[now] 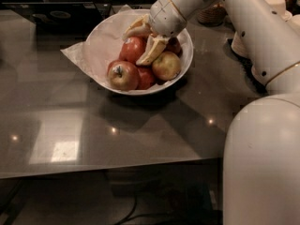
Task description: Pick apple from white bowl
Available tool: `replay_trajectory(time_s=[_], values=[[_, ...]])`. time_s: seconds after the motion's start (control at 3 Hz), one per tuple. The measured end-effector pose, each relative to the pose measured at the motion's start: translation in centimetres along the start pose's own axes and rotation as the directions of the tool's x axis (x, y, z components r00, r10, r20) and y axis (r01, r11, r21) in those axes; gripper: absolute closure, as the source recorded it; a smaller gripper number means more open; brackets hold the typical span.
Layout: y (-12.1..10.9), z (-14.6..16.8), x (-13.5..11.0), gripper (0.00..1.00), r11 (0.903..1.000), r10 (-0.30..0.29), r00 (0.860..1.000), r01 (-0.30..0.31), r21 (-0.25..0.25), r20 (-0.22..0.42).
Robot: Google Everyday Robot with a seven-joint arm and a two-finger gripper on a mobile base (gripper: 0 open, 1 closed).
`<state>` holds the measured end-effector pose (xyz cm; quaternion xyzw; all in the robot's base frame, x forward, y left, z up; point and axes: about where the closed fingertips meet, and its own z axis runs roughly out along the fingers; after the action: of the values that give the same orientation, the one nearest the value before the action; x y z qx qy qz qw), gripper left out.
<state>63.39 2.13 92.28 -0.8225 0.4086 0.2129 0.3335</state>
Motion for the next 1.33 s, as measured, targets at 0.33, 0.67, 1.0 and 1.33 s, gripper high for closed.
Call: replay_trajectory(time_s=[0.33, 0.67, 1.0, 1.33], values=[[0.0, 0.0, 0.0, 1.0, 1.0, 0.0, 1.0, 0.0, 0.0, 0.0], [0.0, 0.0, 0.0, 1.0, 1.0, 0.0, 1.0, 0.0, 0.0, 0.0], [-0.4, -0.1, -0.2, 1.0, 0.9997, -0.002, 1.0, 0.002, 0.025, 0.016], [-0.5, -1.0, -1.4, 1.0, 0.9985, -0.023, 0.999, 0.021, 0.051, 0.046]])
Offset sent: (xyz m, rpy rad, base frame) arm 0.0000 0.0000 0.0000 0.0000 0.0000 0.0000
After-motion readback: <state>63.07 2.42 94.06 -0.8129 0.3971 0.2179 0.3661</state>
